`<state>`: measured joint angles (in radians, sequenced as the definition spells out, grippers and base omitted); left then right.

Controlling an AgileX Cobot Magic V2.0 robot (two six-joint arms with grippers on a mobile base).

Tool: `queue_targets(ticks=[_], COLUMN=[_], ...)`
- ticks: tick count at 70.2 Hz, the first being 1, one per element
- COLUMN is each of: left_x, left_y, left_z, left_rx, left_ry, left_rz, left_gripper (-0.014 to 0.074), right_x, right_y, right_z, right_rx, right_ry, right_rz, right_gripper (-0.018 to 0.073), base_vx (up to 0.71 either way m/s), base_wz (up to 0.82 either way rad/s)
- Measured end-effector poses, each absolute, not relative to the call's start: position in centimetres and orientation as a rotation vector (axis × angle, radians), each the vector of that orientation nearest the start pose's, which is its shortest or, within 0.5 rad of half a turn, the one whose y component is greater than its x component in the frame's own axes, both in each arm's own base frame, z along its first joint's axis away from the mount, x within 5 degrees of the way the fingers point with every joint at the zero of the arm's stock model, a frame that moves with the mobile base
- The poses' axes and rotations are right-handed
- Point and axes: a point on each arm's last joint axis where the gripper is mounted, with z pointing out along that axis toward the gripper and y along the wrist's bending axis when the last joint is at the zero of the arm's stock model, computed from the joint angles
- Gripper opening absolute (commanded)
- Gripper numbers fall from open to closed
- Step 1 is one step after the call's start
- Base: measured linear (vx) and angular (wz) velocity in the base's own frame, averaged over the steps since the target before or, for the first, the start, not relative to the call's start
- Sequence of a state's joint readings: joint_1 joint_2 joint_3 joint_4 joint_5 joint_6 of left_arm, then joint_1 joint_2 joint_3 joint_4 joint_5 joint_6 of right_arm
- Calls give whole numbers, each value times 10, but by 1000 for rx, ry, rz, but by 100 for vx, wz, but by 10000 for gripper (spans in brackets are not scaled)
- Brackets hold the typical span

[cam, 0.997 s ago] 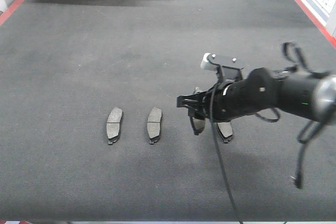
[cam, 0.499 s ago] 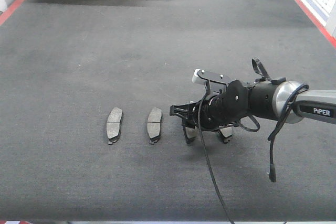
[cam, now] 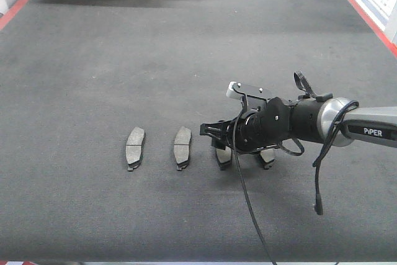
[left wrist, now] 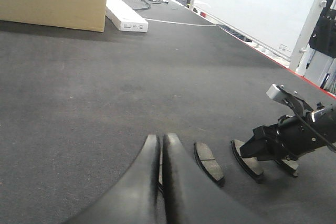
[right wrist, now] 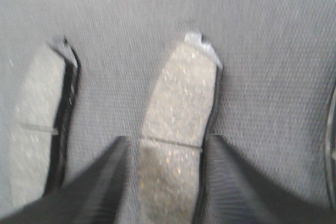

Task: Move and align brake pads A on conveyor
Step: 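Lower the held pad onto the belt and open the right gripper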

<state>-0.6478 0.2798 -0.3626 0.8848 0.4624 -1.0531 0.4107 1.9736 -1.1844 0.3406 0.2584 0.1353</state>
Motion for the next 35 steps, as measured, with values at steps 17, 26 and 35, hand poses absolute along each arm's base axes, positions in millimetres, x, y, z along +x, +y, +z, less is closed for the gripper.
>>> queue_targets(ticks=[17, 26, 35], left_x=[73, 73, 73], left_y=[-15, -15, -15], left_z=[291, 291, 291], left_rx=[99, 99, 99], left_ry=[1708, 1708, 1708], left_rz=[-349, -349, -349], left_gripper=[-8, -8, -8], right_x=[364, 355, 342], right_y=[167, 161, 153], right_z=[187, 228, 260], right_rx=[8, -81, -197], right_ry=[2478, 2385, 2327], right_rz=[478, 458, 390], right_gripper=[486, 433, 303], base_vx=[0, 0, 0], base_wz=[0, 0, 0])
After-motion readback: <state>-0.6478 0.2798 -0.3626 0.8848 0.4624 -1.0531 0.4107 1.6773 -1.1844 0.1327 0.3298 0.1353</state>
